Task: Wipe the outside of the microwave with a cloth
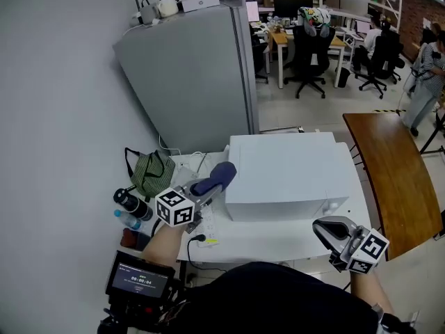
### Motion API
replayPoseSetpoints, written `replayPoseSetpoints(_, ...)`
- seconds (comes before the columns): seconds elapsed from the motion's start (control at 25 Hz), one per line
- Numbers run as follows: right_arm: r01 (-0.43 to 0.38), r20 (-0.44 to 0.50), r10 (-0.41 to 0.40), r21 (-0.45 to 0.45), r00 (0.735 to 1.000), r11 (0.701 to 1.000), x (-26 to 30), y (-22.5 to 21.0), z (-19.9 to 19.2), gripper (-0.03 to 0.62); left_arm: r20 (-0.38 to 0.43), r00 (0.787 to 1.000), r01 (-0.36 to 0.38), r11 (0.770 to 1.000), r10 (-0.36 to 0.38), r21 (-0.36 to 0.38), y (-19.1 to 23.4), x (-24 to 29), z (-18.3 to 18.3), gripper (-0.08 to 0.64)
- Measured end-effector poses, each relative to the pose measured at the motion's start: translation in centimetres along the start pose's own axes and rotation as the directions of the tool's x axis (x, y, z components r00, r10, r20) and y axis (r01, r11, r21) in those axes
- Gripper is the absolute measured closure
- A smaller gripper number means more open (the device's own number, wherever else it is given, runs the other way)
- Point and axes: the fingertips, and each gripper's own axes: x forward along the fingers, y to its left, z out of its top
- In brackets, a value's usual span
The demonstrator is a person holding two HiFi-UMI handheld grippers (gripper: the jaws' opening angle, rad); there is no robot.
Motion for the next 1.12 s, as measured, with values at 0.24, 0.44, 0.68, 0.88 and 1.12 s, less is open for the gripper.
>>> replayPoseSetpoints(0.24,-0.041,0.02,0.042,-0.018,0.999,0.999,-3.3,-10.8,2.3,0.588,-0.247,0.934,-0.239,0.965,0.259,0.11,11.0,8.0,0.2,0.503)
replayPoseSetpoints(0.44,0.036,0.011,-0.036,0.022,0.999,0.999,-5.1,-15.4,2.3,0.588,-0.425,0.884,-0.156,0.979,0.197,0.128,15.1,13.6,-0.9,0.503)
replayPoseSetpoints(0.68,0.142,-0.017,-0.141,0.066,0.99,0.988,-6.8,-17.3,1.0,0.588,-0.604,0.797,0.107,0.979,0.019,0.173,15.1,18.3,-1.3,0.503)
replayPoseSetpoints(0.88,0.198,0.004,-0.2,0.09,0.98,0.976,-9.8,-19.2,0.3,0.588,-0.69,0.716,0.337,0.919,-0.108,0.206,9.5,25.8,-0.7,0.505)
replayPoseSetpoints(1.12,0.32,0.044,-0.328,0.134,0.944,0.938,-17.3,-21.5,-1.1,0.588,-0.743,0.645,0.538,0.798,-0.181,0.272,-0.7,37.6,0.8,0.505)
